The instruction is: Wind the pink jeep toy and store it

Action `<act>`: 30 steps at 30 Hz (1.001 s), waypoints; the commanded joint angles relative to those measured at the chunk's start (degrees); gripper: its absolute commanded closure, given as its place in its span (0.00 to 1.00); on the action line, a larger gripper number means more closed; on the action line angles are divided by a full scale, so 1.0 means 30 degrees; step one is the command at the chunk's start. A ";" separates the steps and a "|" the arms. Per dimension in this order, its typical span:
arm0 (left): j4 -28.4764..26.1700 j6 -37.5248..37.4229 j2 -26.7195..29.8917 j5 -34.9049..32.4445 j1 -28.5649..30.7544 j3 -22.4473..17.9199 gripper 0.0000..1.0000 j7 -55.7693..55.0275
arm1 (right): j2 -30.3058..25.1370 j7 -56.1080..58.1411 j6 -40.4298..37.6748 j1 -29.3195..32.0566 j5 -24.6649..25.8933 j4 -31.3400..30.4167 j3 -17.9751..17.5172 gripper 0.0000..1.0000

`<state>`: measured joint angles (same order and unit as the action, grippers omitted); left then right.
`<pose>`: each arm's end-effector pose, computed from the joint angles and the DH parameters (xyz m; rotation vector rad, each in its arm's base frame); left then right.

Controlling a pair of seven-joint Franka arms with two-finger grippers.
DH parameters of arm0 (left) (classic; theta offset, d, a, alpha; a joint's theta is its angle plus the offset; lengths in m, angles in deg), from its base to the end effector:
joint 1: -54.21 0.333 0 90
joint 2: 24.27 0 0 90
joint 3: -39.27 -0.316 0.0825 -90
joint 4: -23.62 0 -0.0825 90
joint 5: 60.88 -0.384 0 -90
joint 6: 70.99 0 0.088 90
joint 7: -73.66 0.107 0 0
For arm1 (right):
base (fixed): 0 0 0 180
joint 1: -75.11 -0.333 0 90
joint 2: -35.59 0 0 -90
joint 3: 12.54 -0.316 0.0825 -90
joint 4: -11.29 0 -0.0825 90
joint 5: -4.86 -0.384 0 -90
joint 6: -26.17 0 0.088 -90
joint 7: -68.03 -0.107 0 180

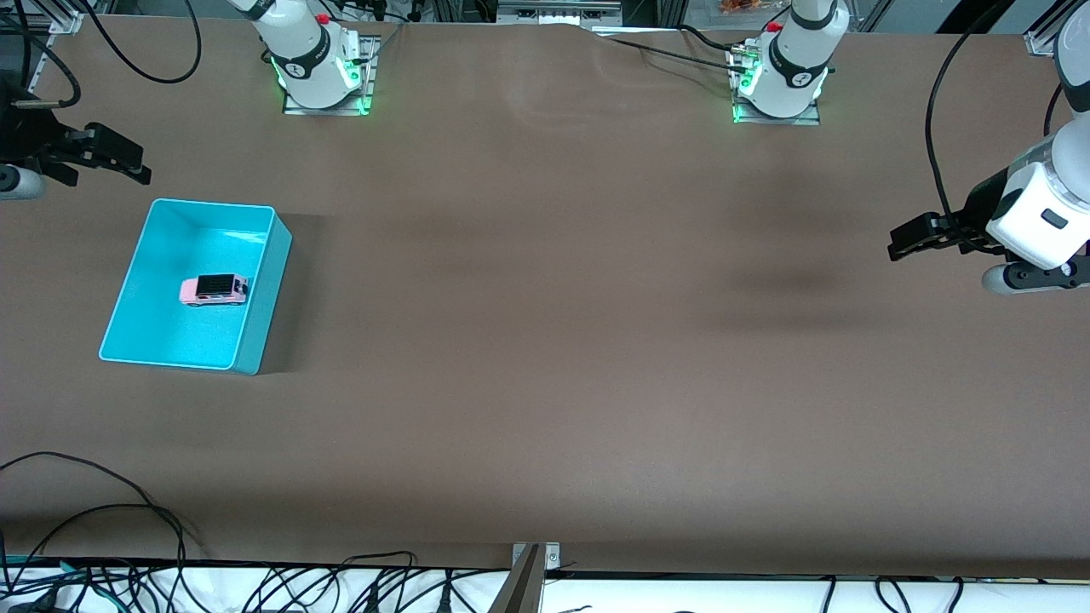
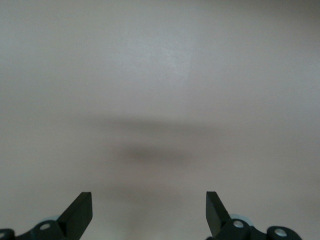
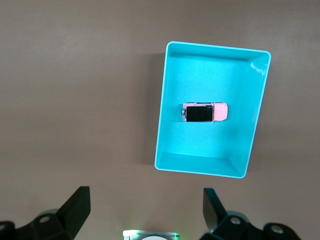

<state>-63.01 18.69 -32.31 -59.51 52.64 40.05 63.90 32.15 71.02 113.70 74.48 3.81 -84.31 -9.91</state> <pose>0.5931 -0.0264 0.5711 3.1154 0.2032 -0.1395 0.5290 -0.0172 0.6076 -3.1144 -0.0273 0.1245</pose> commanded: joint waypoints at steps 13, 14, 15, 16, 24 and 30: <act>0.0166 -0.0069 0.0072 -0.0282 0.0083 0.0032 0.00 0.0060 | 0.0180 -0.0295 0.0061 -0.0318 0.0233 0.0316 0.0092 0.00; 0.0166 -0.0069 0.0072 -0.0195 0.0083 0.0032 0.00 0.0060 | 0.0209 -0.0295 0.0090 -0.0318 0.0233 0.0316 0.0092 0.00; 0.0166 -0.0069 0.0072 -0.0165 0.0083 0.0003 0.00 0.0060 | 0.0180 -0.0295 0.0091 -0.0347 0.0233 0.0316 0.0092 0.00; 0.0166 -0.0069 0.0072 -0.0164 0.0112 0.0032 0.00 0.0060 | 0.0180 -0.0295 0.0091 -0.0347 0.0233 0.0316 0.0063 0.00; 0.0137 -0.0069 0.0072 0.0068 0.0112 0.0061 0.00 0.0119 | 0.0180 -0.0295 0.0061 -0.0347 0.0262 0.0316 0.0034 0.00; 0.0137 -0.0069 0.0072 0.0861 0.0288 0.0003 0.00 0.0148 | 0.0180 -0.0324 0.0061 -0.0347 0.0262 0.0316 0.0034 0.00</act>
<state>-63.01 18.69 -32.31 -58.70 52.73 40.00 63.90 32.45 70.77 114.00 73.93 3.91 -84.31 -9.97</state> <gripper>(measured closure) 0.000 0.000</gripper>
